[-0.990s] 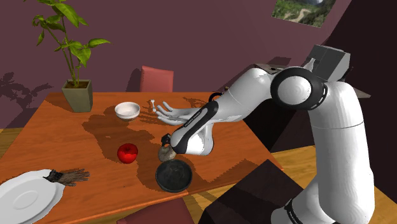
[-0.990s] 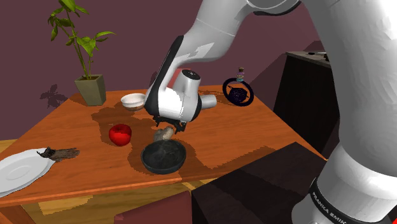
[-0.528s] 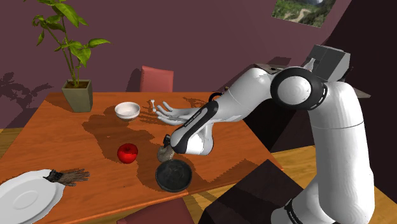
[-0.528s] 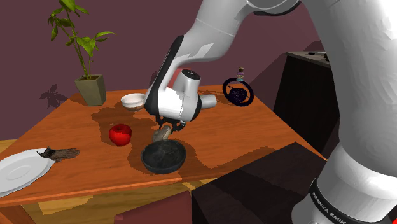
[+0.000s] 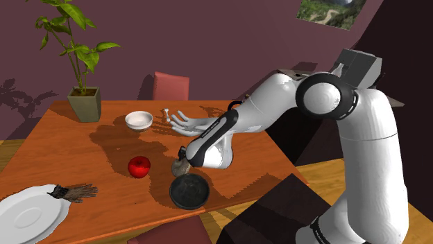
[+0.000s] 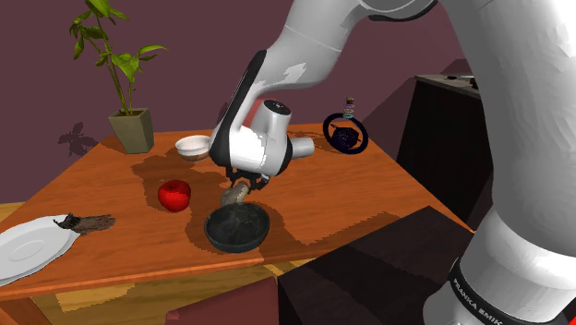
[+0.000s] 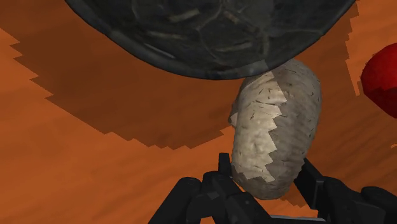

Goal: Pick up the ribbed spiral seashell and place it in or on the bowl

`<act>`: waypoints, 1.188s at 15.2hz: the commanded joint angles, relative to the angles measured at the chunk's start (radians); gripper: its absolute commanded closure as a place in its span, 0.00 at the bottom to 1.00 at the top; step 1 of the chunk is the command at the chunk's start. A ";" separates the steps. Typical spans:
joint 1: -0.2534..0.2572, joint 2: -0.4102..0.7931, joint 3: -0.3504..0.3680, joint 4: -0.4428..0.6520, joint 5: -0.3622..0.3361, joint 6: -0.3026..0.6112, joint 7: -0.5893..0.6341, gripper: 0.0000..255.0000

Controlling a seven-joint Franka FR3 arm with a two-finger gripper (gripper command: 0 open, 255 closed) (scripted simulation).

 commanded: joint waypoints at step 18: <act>0.266 -0.278 -0.290 -0.083 -0.008 -0.226 0.118 1.00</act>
